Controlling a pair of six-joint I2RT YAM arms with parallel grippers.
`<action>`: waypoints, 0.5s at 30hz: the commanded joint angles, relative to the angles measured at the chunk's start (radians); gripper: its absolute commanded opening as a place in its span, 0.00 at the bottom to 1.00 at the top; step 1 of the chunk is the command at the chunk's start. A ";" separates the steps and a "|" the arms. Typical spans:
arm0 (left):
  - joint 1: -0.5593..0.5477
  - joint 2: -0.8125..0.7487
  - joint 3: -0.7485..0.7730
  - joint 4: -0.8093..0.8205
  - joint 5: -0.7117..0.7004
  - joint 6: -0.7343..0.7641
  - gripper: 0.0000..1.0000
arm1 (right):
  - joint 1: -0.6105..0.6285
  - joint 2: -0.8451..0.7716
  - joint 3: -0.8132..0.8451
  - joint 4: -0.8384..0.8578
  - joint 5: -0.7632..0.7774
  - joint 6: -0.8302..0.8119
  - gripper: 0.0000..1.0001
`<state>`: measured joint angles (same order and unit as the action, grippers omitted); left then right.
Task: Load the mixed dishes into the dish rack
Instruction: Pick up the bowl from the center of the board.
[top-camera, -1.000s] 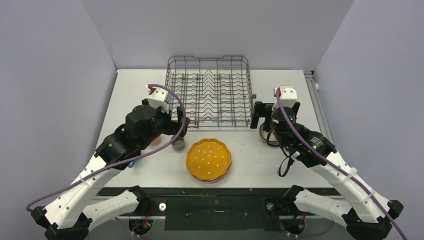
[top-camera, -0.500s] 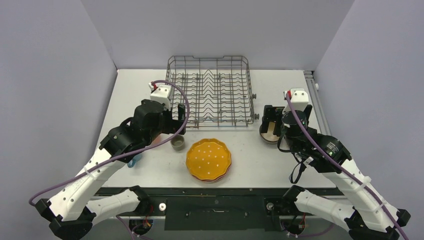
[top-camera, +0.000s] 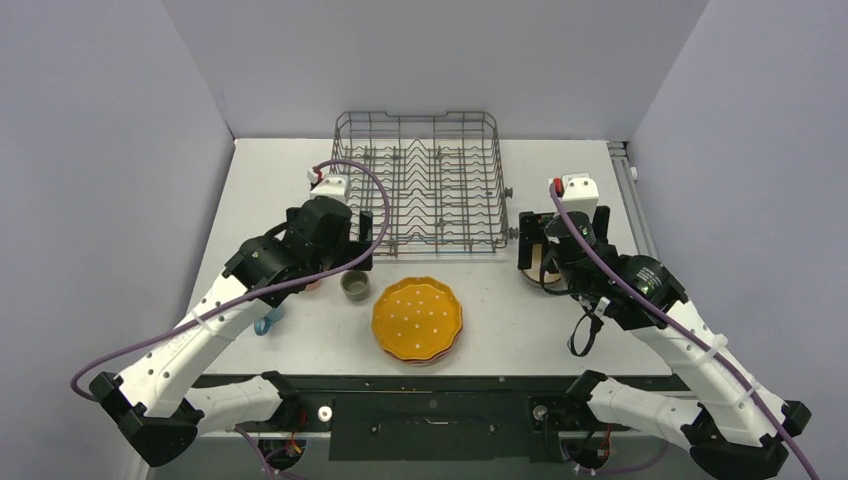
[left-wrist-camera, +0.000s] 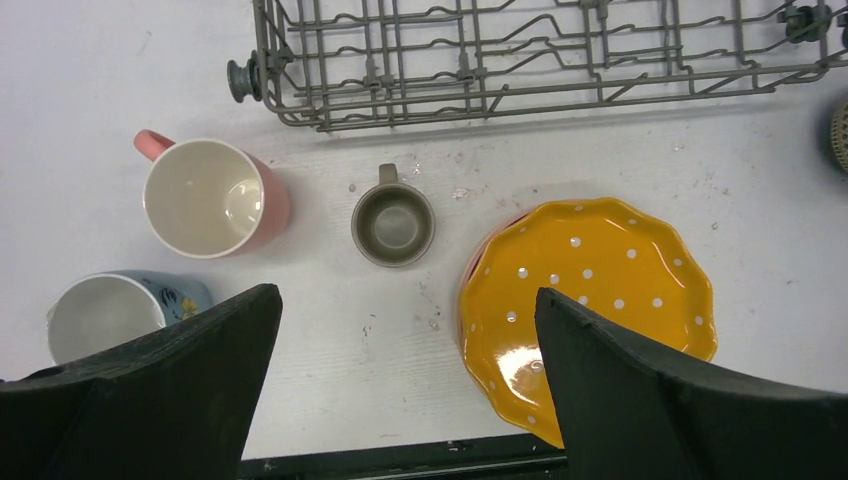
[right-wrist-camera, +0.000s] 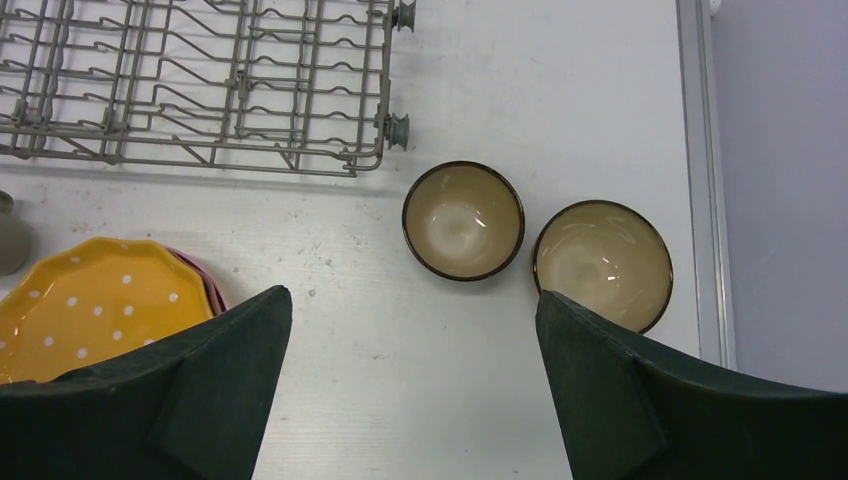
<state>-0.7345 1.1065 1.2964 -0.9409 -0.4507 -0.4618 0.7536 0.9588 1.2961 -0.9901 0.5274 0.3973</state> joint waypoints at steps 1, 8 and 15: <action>0.012 0.017 0.032 -0.061 -0.037 -0.052 0.96 | -0.001 0.013 0.021 -0.023 -0.013 -0.006 0.86; 0.014 0.038 -0.027 -0.068 0.029 -0.091 0.96 | 0.009 0.038 -0.030 0.021 -0.120 0.032 0.80; 0.015 0.065 -0.101 -0.052 0.070 -0.130 0.96 | 0.026 0.062 -0.071 0.058 -0.163 0.063 0.76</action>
<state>-0.7246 1.1568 1.2205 -1.0004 -0.4114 -0.5510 0.7681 1.0130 1.2438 -0.9810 0.3981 0.4328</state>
